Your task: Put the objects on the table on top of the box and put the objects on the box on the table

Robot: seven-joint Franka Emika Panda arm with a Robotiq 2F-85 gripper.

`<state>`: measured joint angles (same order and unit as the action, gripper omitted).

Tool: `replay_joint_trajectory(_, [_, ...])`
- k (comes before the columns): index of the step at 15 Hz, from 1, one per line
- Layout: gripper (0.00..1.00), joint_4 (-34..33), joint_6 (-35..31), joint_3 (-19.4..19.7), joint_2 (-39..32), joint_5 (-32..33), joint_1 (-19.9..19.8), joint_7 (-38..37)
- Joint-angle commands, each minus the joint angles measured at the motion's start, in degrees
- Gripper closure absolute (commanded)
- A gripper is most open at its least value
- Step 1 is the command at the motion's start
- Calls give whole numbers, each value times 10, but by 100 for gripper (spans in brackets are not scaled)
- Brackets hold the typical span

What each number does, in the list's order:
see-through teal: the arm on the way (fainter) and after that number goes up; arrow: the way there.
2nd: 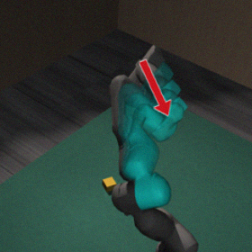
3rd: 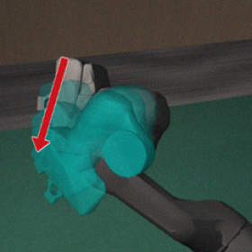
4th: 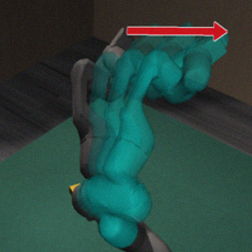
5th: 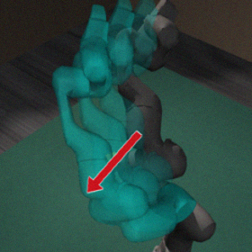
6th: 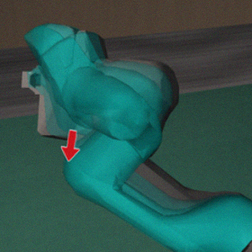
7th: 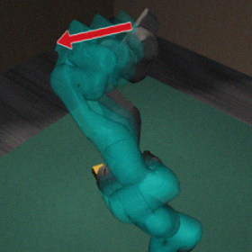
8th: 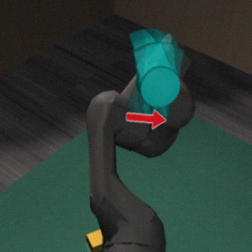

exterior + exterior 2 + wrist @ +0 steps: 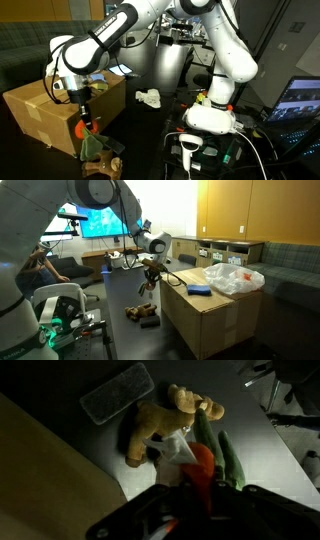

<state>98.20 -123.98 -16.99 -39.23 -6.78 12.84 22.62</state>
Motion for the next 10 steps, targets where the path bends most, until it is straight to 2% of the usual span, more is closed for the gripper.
replay_joint_trajectory(1, [61,-37,9,1,-21,-2,-4,-20])
replay_joint_trajectory(8, [8,-35,10,10,-24,-8,-22,-47])
replay_joint_trajectory(10, [0,-33,11,9,-25,-11,-27,-46])
